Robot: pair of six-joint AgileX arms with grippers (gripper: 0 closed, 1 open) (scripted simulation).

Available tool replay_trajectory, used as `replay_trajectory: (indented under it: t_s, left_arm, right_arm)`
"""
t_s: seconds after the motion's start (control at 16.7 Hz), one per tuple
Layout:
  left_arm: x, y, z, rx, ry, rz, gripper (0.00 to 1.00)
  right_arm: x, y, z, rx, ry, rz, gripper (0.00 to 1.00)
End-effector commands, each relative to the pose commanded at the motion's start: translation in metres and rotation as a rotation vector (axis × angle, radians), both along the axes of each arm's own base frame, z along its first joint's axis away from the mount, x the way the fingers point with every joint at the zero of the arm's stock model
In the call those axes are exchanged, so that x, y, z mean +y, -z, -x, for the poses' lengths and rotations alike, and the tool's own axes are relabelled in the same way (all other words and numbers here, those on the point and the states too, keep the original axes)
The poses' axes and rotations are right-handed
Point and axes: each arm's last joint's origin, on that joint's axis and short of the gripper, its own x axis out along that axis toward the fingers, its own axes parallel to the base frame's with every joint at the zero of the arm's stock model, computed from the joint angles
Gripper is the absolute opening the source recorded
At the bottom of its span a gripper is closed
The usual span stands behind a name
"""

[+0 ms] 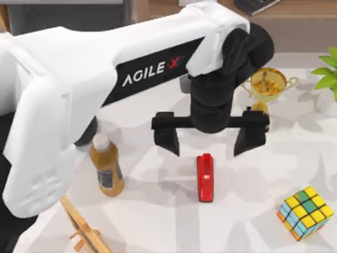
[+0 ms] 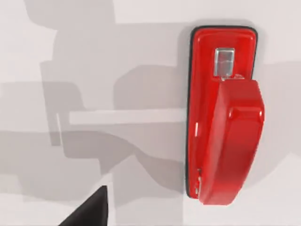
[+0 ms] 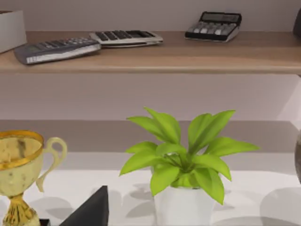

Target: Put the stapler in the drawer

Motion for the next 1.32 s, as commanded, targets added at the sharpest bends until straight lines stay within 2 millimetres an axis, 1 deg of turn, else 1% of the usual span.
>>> replay_trajectory:
  t_s: [0.12, 0.48, 0.6, 0.9, 0.96, 1.02, 1.26, 1.32]
  left_arm:
    - [-0.007, 0.0, 0.004, 0.0, -0.004, -0.028, 1.0]
    - [-0.005, 0.0, 0.003, 0.0, -0.007, -0.024, 1.0]
    - [-0.006, 0.012, 0.003, 0.001, -0.004, -0.028, 1.0]
    - [-0.007, 0.058, 0.003, -0.001, -0.004, -0.026, 1.0]
    - [-0.007, 0.065, 0.004, -0.001, -0.004, -0.026, 1.0]
    - [-0.007, 0.069, 0.004, 0.0, -0.004, -0.028, 1.0]
    - [-0.007, 0.07, 0.004, 0.0, -0.004, -0.028, 1.0]
    - [-0.007, 0.07, 0.004, 0.0, -0.004, -0.028, 0.92]
  right_arm:
    - [0.0, 0.0, 0.0, 0.0, 0.0, 0.0, 1.0]
    - [0.0, 0.0, 0.0, 0.0, 0.0, 0.0, 1.0]
    - [0.0, 0.0, 0.0, 0.0, 0.0, 0.0, 1.0]
    - [0.0, 0.0, 0.0, 0.0, 0.0, 0.0, 1.0]
    - [0.0, 0.0, 0.0, 0.0, 0.0, 0.0, 1.0]
    - [0.0, 0.0, 0.0, 0.0, 0.0, 0.0, 1.0]
    - [0.0, 0.0, 0.0, 0.0, 0.0, 0.0, 1.0]
    - [0.0, 0.0, 0.0, 0.0, 0.0, 0.0, 1.0]
